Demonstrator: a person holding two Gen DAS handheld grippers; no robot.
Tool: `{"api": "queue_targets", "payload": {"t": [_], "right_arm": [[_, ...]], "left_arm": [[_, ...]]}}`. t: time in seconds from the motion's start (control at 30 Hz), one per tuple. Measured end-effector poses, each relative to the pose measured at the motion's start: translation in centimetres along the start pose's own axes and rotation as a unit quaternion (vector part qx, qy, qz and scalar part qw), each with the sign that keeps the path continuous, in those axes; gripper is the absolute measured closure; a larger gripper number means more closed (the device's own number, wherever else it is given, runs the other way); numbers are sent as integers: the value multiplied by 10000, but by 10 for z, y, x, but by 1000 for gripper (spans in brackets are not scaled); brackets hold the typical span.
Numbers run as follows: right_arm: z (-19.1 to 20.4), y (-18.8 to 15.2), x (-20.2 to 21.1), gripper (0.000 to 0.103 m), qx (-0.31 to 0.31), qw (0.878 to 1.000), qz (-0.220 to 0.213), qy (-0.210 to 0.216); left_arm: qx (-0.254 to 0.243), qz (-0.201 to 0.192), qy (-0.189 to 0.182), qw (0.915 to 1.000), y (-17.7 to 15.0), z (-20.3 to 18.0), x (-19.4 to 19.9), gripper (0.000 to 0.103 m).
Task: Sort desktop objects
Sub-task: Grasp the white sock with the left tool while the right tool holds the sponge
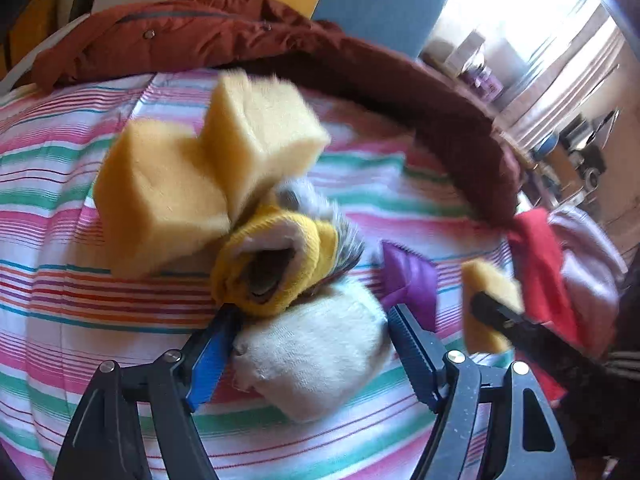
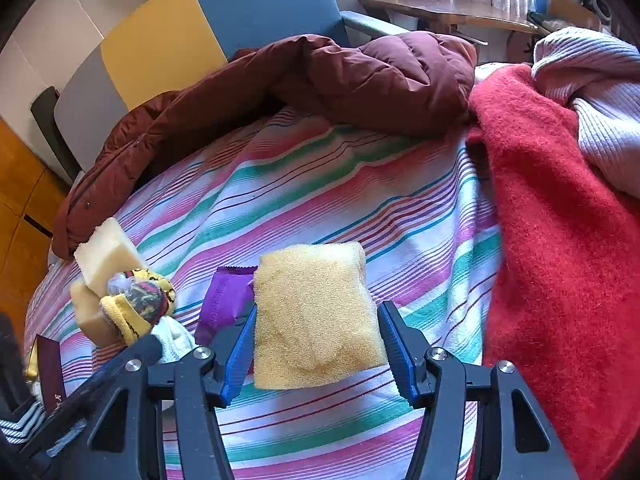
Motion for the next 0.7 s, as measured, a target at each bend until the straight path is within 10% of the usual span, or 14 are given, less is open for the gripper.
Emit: {"api": "queue_targets", "payload": {"t": [0.47, 0.7], "right_arm": [[15, 4, 6, 43, 480, 9986, -237, 58], [54, 6, 23, 41, 895, 9893, -623, 971]], "left_arm": [[-1332, -196, -78, 9909, -41, 27, 39, 40], [-1447, -542, 130, 9879, -53, 79, 77, 40]]}}
Point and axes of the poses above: each gripper's, at about its wrist camera, not at the fingertips, and x roughly against the way its jaws point, z to its left, y to its top, the point moved 6 cm from there along -x, roughly the way its jaws point, and after that the axes turned 14 degrees about x, right-handed, at the moved point
